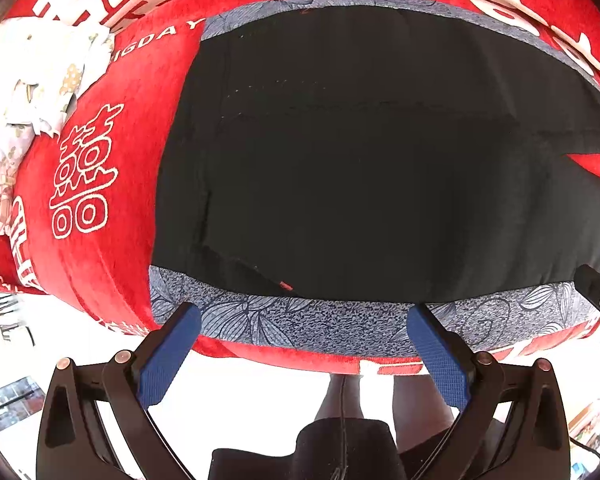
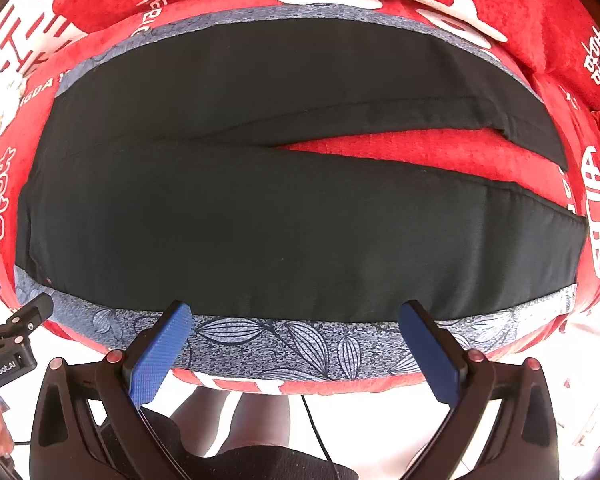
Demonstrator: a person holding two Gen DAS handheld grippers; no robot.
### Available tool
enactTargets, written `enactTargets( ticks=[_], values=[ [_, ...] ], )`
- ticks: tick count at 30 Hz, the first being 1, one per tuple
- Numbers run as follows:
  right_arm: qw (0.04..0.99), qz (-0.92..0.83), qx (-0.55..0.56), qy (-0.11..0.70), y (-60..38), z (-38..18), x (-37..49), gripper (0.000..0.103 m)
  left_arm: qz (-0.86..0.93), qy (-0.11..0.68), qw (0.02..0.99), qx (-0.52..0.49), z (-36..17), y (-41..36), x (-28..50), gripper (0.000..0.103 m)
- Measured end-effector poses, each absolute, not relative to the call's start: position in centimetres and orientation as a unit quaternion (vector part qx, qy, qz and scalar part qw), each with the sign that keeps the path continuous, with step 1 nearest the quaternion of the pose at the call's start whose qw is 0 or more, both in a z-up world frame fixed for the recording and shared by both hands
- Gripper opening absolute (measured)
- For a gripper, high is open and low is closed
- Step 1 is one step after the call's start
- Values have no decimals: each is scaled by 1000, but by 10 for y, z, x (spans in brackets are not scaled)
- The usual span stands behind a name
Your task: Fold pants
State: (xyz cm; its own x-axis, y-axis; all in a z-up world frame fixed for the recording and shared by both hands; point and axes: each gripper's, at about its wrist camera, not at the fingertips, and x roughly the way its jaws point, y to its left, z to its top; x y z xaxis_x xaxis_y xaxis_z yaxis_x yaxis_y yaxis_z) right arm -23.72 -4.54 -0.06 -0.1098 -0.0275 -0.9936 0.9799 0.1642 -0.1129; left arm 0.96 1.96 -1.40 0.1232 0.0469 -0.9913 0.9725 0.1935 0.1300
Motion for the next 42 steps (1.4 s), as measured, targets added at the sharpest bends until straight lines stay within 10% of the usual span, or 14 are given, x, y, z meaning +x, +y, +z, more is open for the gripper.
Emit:
enactTargets(
  ticks=[42],
  values=[
    [523, -481, 431, 556, -36, -13, -227, 103, -402, 520, 579, 482, -21, 32, 29, 103]
  ],
)
